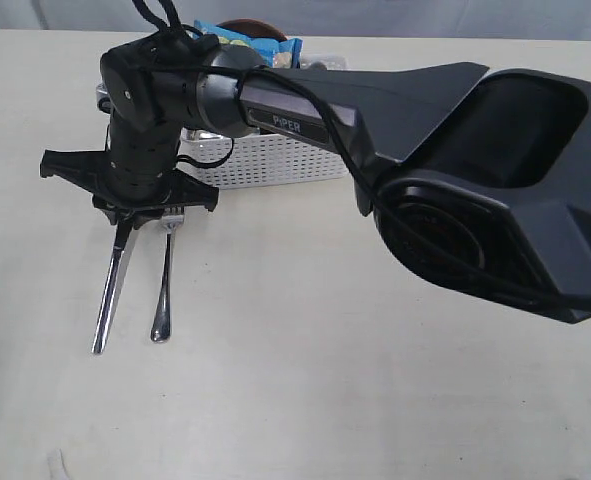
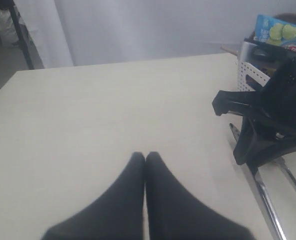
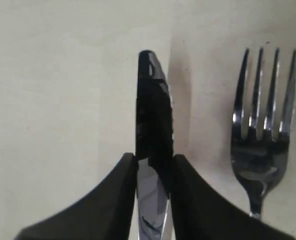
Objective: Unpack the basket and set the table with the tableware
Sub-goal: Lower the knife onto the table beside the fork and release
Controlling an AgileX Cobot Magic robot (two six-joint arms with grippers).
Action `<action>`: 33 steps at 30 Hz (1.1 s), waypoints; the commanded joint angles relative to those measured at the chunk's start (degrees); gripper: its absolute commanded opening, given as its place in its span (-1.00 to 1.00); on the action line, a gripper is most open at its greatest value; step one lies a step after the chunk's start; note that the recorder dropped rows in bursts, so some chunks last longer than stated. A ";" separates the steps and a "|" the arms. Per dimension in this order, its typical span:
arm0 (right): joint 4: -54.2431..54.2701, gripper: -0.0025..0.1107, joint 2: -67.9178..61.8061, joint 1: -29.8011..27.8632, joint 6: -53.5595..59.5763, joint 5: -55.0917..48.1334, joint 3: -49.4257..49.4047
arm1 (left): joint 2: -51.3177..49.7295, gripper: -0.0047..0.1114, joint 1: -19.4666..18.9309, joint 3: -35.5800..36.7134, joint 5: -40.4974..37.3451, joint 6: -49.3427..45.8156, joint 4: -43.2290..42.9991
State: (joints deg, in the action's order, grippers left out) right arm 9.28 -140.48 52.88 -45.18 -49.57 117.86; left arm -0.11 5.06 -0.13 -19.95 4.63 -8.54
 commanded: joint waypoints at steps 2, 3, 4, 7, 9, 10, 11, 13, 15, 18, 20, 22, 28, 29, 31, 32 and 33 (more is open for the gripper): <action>-1.04 -0.96 0.32 -0.11 0.01 0.27 0.05 | 0.11 -0.92 0.29 0.13 0.03 0.13 -0.25; -1.33 -0.96 0.32 -0.11 0.15 0.27 0.05 | 0.11 -0.92 0.29 0.13 0.03 0.13 -0.25; -1.61 -0.96 0.32 -0.11 0.15 0.27 0.05 | 0.11 -0.92 0.29 0.13 0.03 0.13 -0.25; -1.96 -0.96 0.32 -0.11 0.15 0.27 0.05 | 0.11 -0.92 0.29 0.13 0.03 0.13 -0.25; -2.11 -0.96 0.32 -0.11 0.15 0.37 0.05 | 0.11 -0.92 0.29 0.13 0.03 0.13 -0.25; -2.11 -0.96 0.28 -0.11 0.15 0.63 0.05 | 0.11 -0.92 0.29 0.13 0.03 0.13 -0.25; -2.11 -0.96 0.17 -0.11 0.15 0.90 0.05 | 0.11 -0.92 0.29 0.13 0.03 0.13 -0.25; -2.11 -0.96 -0.12 -0.11 -0.07 1.10 0.05 | 0.11 -0.92 0.29 0.13 0.03 0.13 -0.25; -1.79 -0.96 -0.62 -0.11 -0.59 1.18 0.05 | 0.11 -0.92 0.29 0.13 0.03 0.13 -0.25; -1.79 -0.96 -1.59 0.03 -1.78 1.23 0.05 | 0.11 -0.92 0.29 0.13 0.03 0.13 -0.25; -1.68 -0.96 -1.97 0.03 -1.93 1.32 0.05 | 0.11 -0.92 0.29 0.13 0.03 0.13 -0.25; -1.68 -0.96 -2.22 0.03 -1.93 2.02 0.05 | 0.11 -0.92 0.29 0.13 0.03 0.13 -0.25; -1.51 -0.96 -2.34 0.03 -2.03 3.19 0.05 | 0.11 -0.92 0.29 0.13 0.03 0.13 0.22; -1.51 -0.96 -2.34 0.03 -2.03 3.19 0.05 | 0.11 -0.92 0.29 0.13 0.03 0.13 0.22; -1.51 -0.96 -2.33 0.03 -2.03 3.09 0.05 | 0.11 -0.92 0.29 0.13 0.03 0.13 0.22; -1.51 -0.92 -2.33 0.03 -2.03 3.09 0.05 | 0.11 -0.92 0.29 0.13 0.03 0.13 0.22; -1.51 -0.86 -2.33 0.03 -2.03 3.09 0.05 | 0.11 -0.92 0.29 0.13 0.03 0.13 0.22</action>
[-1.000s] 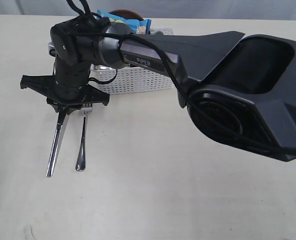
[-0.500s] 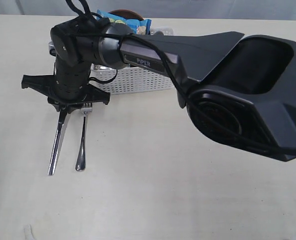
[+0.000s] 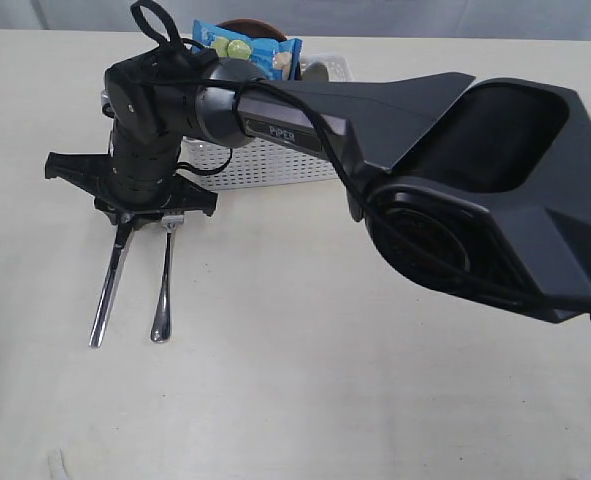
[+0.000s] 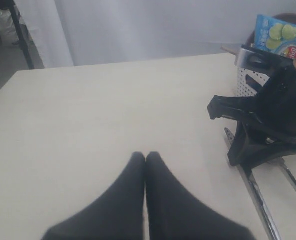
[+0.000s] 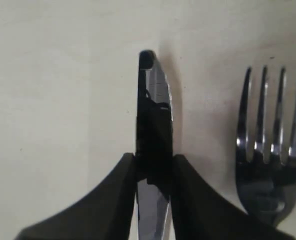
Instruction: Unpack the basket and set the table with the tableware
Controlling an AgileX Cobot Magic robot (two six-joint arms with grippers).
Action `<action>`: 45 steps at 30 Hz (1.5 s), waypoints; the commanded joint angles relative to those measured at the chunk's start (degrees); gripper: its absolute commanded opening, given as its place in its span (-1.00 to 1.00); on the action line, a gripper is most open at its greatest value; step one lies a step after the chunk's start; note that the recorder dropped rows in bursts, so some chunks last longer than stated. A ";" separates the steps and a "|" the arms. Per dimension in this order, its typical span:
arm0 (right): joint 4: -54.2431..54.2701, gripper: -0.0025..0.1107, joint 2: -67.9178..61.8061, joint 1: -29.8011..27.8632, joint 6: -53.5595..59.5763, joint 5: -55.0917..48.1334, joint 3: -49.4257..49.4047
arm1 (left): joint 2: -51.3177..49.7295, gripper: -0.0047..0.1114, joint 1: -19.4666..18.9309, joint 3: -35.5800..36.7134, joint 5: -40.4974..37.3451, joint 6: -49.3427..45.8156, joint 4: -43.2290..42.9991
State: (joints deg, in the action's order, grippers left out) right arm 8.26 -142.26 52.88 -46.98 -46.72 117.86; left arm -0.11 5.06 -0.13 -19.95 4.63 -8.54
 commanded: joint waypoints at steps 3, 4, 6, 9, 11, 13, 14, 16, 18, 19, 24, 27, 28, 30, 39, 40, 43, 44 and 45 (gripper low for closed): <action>-0.49 -0.54 -0.55 0.03 -0.23 0.12 0.05 | 0.11 -0.92 0.29 0.13 0.03 0.13 0.22; -0.49 -0.44 -0.55 0.03 -0.23 0.05 0.05 | 0.11 -0.92 0.29 0.13 0.03 0.13 0.22; -0.49 -0.32 -0.55 0.03 -0.23 0.00 0.05 | 0.11 -0.92 0.29 0.13 0.03 0.13 0.22; -0.49 -0.31 -0.34 0.03 -0.23 -0.14 0.05 | 0.11 -0.92 0.29 0.13 0.03 0.13 0.22; -0.49 -0.31 0.31 0.03 0.14 -0.14 0.05 | 0.11 -0.92 0.29 0.13 0.03 0.13 0.22; -0.68 -0.31 1.25 0.03 0.40 -0.14 0.05 | 0.11 -0.92 0.29 0.13 0.03 0.13 0.22; -0.66 -0.31 1.88 0.03 0.99 -0.14 0.05 | 0.11 -0.92 0.29 0.13 0.03 0.13 0.22; -0.55 -0.31 3.10 0.03 2.82 -0.14 0.05 | 0.11 -0.92 0.29 0.13 0.03 0.13 0.22; -0.41 -0.31 4.48 0.03 5.01 -0.39 0.05 | 0.11 -0.92 0.29 0.13 0.03 0.13 0.22; -0.25 -0.31 5.08 0.03 5.76 -0.84 0.05 | 0.11 -0.92 0.29 0.13 0.03 0.13 0.22; 0.01 -0.34 6.09 1.39 12.55 -8.10 0.05 | 0.11 -0.92 0.29 0.13 0.03 0.13 0.22; -4.16 -0.59 5.47 3.35 13.95 -12.28 0.05 | 0.11 -0.92 0.29 0.13 0.03 0.13 0.22; -5.49 -0.69 5.21 4.12 13.95 -12.99 0.05 | 0.11 -0.92 0.29 0.13 0.03 0.13 0.22; -7.09 -0.97 4.82 5.58 13.95 -13.61 0.05 | 0.11 -0.92 0.29 0.13 0.03 0.13 0.22; -14.40 -0.96 3.16 9.98 8.83 -15.28 0.05 | 0.11 -0.92 0.29 0.13 0.03 0.13 0.22; -14.53 -0.96 3.16 10.24 8.69 -15.44 0.05 | 0.11 -0.92 0.29 0.13 0.03 0.13 0.22; -14.66 -0.96 3.16 10.49 8.43 -15.44 0.05 | 0.11 -0.92 0.29 0.13 0.03 0.13 0.22; -14.81 -0.96 3.16 10.49 8.10 -15.54 0.05 | 0.11 -0.92 0.29 0.13 0.03 0.13 0.22; -14.81 -0.96 3.16 10.49 7.76 -15.78 0.05 | 0.11 -0.92 0.29 0.13 0.03 0.13 0.22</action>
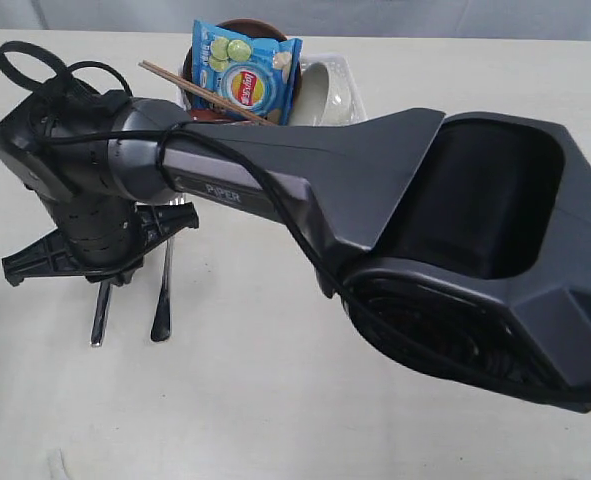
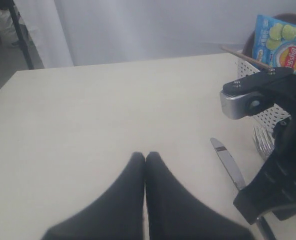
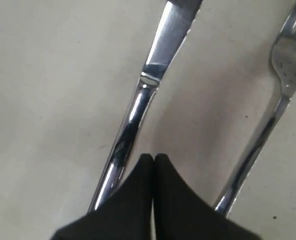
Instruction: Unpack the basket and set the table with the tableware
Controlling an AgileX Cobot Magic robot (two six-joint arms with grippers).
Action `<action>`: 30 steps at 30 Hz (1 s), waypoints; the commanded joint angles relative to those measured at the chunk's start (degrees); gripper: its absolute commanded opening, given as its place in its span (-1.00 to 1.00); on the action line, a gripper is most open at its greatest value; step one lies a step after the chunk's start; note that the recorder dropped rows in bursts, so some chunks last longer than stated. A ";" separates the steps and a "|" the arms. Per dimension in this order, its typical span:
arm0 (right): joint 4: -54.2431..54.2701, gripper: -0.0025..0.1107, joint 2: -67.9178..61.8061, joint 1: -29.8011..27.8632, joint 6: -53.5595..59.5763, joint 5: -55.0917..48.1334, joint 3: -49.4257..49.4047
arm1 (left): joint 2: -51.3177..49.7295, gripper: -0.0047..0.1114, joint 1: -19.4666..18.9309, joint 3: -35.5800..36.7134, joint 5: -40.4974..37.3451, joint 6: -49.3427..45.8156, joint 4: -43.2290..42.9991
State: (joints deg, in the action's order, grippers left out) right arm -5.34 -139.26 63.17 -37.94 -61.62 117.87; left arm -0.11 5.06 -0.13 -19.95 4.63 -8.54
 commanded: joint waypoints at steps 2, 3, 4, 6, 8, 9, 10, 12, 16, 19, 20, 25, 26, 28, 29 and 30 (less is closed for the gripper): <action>-0.83 -0.96 -0.26 0.30 -1.40 -1.19 0.04 | 0.11 -0.92 0.29 0.13 0.03 0.13 0.22; -0.36 -0.96 -0.56 0.30 -1.40 -1.46 0.04 | 0.11 -0.92 0.29 0.13 0.03 0.13 0.22; 0.11 -0.96 -0.85 0.30 -1.40 -1.63 0.04 | 0.11 -0.92 0.29 0.13 0.03 0.13 0.22; 1.31 -0.96 -1.34 0.30 -1.40 -1.78 0.04 | 0.11 -0.92 0.29 0.13 0.03 0.13 0.22; 1.97 -0.96 -1.43 0.41 -1.40 -1.52 0.04 | 0.11 -0.92 0.29 0.13 0.03 0.13 0.22; 2.54 -0.96 -1.46 0.41 -1.27 -1.39 0.04 | 0.11 -0.92 0.29 0.13 0.03 0.13 0.22; 2.93 -0.96 -1.56 0.41 -1.14 -1.24 0.04 | 0.11 -0.92 0.29 0.13 0.03 0.13 0.22; 4.14 -0.96 -1.56 0.41 -0.61 -0.41 0.04 | 0.11 -0.92 0.29 0.13 0.03 0.13 0.22; 6.32 -0.96 -1.56 0.41 0.51 1.22 0.04 | 0.11 -0.92 0.29 0.13 0.03 0.13 0.22; 6.81 -0.96 -1.56 0.41 0.90 1.98 0.04 | 0.11 -0.92 0.29 0.13 0.03 0.13 0.22; 6.81 -0.96 -1.56 0.41 0.90 1.98 0.04 | 0.11 -0.92 0.29 0.13 0.03 0.13 0.22; 6.81 -0.96 -1.56 0.41 0.90 1.98 0.04 | 0.11 -0.92 0.29 0.13 0.03 0.13 0.22; 6.81 -0.96 -1.56 0.41 0.90 1.81 0.04 | 0.11 -0.92 0.29 0.13 0.03 0.13 0.22; 6.11 -0.96 -0.97 0.41 0.90 1.40 0.04 | 0.11 -0.92 0.29 0.13 0.03 0.13 0.22; 5.34 -0.96 -0.72 0.41 0.90 1.26 0.04 | 0.11 -0.92 0.29 0.13 0.03 0.13 0.22; 5.34 -0.96 -0.06 0.41 1.05 1.11 0.04 | 0.11 -0.92 0.29 0.13 0.03 0.13 0.22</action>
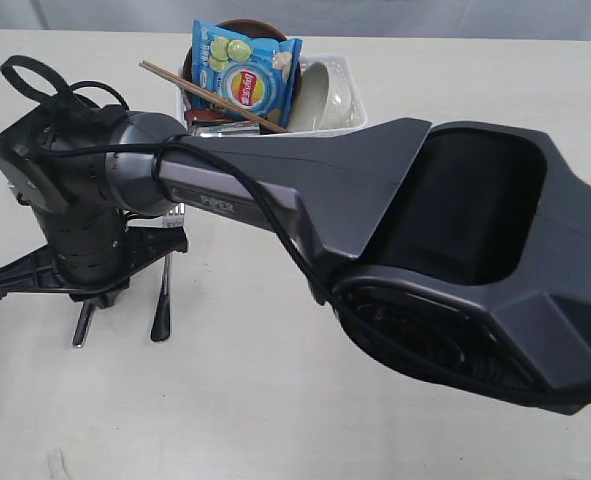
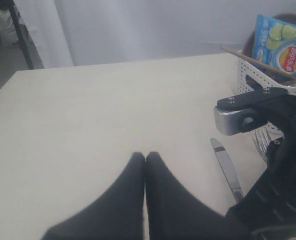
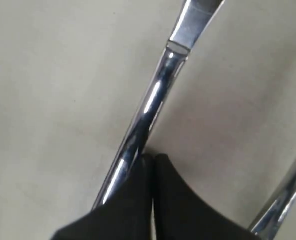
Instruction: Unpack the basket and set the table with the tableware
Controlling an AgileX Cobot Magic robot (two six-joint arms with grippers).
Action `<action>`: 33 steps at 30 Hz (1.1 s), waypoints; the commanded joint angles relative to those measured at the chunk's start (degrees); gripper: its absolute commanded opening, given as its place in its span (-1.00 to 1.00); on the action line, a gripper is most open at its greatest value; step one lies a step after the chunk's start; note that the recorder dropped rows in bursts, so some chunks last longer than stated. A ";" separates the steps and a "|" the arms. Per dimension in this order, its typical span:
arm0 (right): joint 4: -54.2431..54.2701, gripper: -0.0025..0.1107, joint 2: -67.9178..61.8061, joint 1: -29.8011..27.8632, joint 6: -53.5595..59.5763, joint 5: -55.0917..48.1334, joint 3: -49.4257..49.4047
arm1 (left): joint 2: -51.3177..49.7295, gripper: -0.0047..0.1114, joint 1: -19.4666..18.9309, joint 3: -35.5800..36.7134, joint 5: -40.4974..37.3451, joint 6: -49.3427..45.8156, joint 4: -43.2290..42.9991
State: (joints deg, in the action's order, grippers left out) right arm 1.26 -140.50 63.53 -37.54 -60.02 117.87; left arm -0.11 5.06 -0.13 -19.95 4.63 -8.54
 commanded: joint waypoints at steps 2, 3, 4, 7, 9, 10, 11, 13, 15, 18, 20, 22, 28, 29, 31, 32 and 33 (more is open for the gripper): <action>-3.00 -0.96 2.45 0.04 0.89 -0.49 0.04 | 0.11 -0.92 0.29 0.13 0.03 0.13 0.22; -5.30 -0.96 4.11 -0.04 0.89 -0.58 0.04 | 0.11 -0.92 0.29 0.13 0.03 0.13 0.22; -6.35 -0.96 4.63 -0.07 0.60 -0.94 0.04 | 0.11 -0.92 0.29 0.13 0.03 0.13 0.22; -11.49 -0.96 6.65 -2.62 -1.83 -7.94 0.04 | 0.11 -0.92 0.29 0.13 0.03 0.13 0.22; -10.23 -0.96 6.15 -4.98 -1.43 -9.94 0.04 | 0.11 -0.92 0.29 0.13 0.03 0.13 0.22; -9.14 -0.96 5.87 -5.64 -0.36 -9.94 0.04 | 0.11 -0.92 0.29 0.13 0.03 0.13 0.22; -5.80 -0.87 5.47 -7.01 1.70 -9.94 0.04 | 0.11 -0.92 0.29 0.13 0.03 0.13 0.22; -2.77 -0.56 5.23 -7.94 2.60 -9.94 0.04 | 0.11 -0.92 0.29 0.13 0.03 0.13 0.22; -2.82 -0.27 4.87 -7.94 2.42 -9.94 0.04 | 0.11 -0.92 0.29 0.13 0.03 0.13 0.22; -2.82 -0.24 3.07 -7.94 1.78 -9.94 0.04 | 0.11 -0.92 0.29 0.13 0.03 0.13 0.22; -2.82 -0.24 2.14 -7.94 1.35 -9.94 0.04 | 0.11 -0.92 0.29 0.13 0.03 0.13 0.22; -2.82 -0.24 1.38 -7.94 1.35 -9.09 0.04 | 0.11 -0.92 0.29 0.13 0.03 0.13 0.22; -0.81 -0.24 0.39 -7.94 0.80 -4.23 0.04 | 0.11 -0.92 0.29 0.13 0.03 0.13 0.22; -0.67 -0.28 0.39 -7.94 0.80 -3.92 0.04 | 0.11 -0.92 0.29 0.13 0.03 0.13 0.22; -0.67 -0.45 0.39 -7.94 0.80 -3.65 0.04 | 0.11 -0.92 0.29 0.13 0.03 0.13 0.22; -0.67 -0.57 0.39 -7.94 0.80 -3.65 0.04 | 0.11 -0.92 0.29 0.13 0.03 0.13 0.22; -0.67 -0.69 0.39 -7.94 0.80 -3.65 0.04 | 0.11 -0.92 0.29 0.13 0.03 0.13 0.22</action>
State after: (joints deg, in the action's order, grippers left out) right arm 0.58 -140.26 55.74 -36.33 -64.12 117.87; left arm -0.11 5.06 -0.13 -19.95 4.63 -8.54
